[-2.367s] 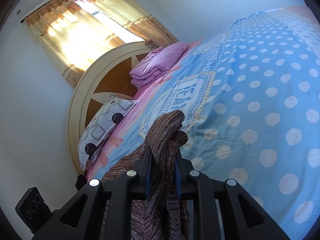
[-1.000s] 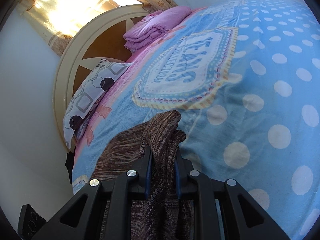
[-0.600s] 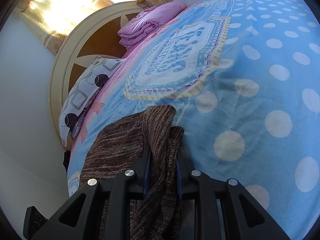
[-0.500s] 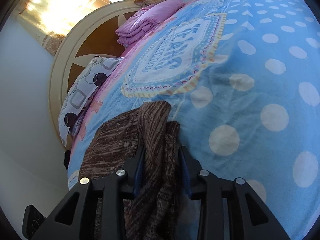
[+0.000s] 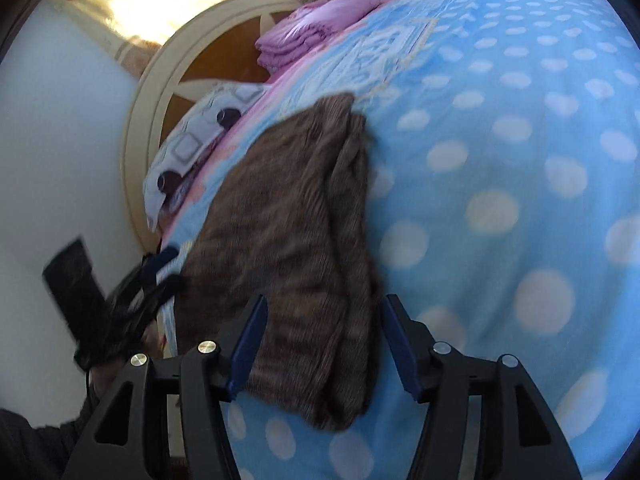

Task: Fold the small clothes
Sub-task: 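Open the right tool, then the left tool, and lift both away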

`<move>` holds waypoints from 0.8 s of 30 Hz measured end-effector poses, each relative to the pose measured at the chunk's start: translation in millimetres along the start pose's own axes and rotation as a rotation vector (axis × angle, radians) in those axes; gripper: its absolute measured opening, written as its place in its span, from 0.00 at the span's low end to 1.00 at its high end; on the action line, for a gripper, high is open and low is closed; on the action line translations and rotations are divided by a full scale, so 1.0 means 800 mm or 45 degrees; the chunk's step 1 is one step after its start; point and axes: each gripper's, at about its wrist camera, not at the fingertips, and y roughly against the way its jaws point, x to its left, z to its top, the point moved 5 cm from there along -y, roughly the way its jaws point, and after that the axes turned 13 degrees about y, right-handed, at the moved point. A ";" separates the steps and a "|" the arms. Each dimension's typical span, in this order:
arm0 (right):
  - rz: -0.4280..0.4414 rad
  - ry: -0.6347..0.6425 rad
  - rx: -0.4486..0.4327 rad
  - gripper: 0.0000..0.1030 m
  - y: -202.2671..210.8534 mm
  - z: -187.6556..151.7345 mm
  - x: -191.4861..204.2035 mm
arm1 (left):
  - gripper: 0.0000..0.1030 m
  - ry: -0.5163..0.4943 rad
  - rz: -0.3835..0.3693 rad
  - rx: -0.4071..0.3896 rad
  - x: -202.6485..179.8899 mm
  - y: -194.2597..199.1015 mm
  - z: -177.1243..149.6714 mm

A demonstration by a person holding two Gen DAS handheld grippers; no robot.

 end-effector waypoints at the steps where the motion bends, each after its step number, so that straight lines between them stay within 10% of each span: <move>1: -0.037 0.044 0.018 0.36 -0.001 -0.005 0.006 | 0.95 0.022 0.006 0.027 0.005 -0.011 -0.001; 2: -0.030 0.048 0.031 0.12 -0.002 -0.008 0.009 | 0.99 0.042 0.011 0.038 0.008 -0.012 -0.007; 11: -0.144 0.079 0.035 0.11 0.019 -0.035 0.004 | 1.00 0.048 0.004 0.076 0.007 -0.016 -0.023; 16: -0.035 -0.027 -0.074 0.12 0.025 -0.048 -0.013 | 1.00 0.076 0.007 0.072 0.010 -0.012 -0.022; 19: -0.121 -0.094 -0.104 0.27 0.053 -0.052 -0.013 | 1.00 0.121 0.030 0.076 0.007 0.012 -0.022; 21: -0.278 -0.073 -0.184 0.61 0.085 -0.050 0.002 | 1.00 0.099 0.032 0.038 -0.001 0.039 -0.019; 24: -0.426 0.021 -0.261 0.61 0.126 -0.042 0.037 | 1.00 0.076 0.033 -0.039 -0.015 0.083 -0.009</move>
